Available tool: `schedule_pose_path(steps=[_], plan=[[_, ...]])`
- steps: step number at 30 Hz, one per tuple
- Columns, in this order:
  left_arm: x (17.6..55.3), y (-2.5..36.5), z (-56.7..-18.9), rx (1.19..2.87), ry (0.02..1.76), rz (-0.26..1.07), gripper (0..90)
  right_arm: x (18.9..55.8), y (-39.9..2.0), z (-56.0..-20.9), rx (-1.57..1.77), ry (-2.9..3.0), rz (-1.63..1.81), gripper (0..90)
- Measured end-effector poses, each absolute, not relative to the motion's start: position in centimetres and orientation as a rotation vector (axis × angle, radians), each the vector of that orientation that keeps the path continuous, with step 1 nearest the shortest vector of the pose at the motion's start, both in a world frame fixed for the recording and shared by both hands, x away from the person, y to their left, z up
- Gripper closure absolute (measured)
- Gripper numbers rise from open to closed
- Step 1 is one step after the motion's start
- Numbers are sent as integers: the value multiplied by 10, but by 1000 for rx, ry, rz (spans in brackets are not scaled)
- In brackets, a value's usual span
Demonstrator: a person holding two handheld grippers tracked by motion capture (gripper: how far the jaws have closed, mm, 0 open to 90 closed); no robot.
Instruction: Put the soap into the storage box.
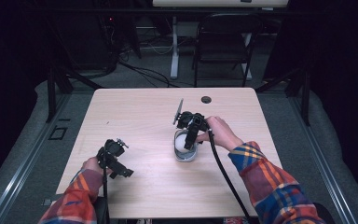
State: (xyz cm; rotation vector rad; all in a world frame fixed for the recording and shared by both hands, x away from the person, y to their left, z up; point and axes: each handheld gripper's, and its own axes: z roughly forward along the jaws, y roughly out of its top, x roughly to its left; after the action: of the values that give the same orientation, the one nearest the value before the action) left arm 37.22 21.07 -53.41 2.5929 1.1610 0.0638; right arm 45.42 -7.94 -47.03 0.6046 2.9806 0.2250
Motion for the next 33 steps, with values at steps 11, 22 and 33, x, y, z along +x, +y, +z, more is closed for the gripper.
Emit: schedule_pose_path(steps=[11, 22, 33], plan=[[373, 210, -535, 2595, 1161, 60, 3, 437, -108, -456, 602, 2930, 241, 98], [373, 210, -535, 2596, 1166, 61, 3, 420, -151, -462, 673, 2885, 211, 74], [373, 210, -535, 2603, 1168, 63, 2, 399, -197, -472, 775, 2840, 230, 42]])
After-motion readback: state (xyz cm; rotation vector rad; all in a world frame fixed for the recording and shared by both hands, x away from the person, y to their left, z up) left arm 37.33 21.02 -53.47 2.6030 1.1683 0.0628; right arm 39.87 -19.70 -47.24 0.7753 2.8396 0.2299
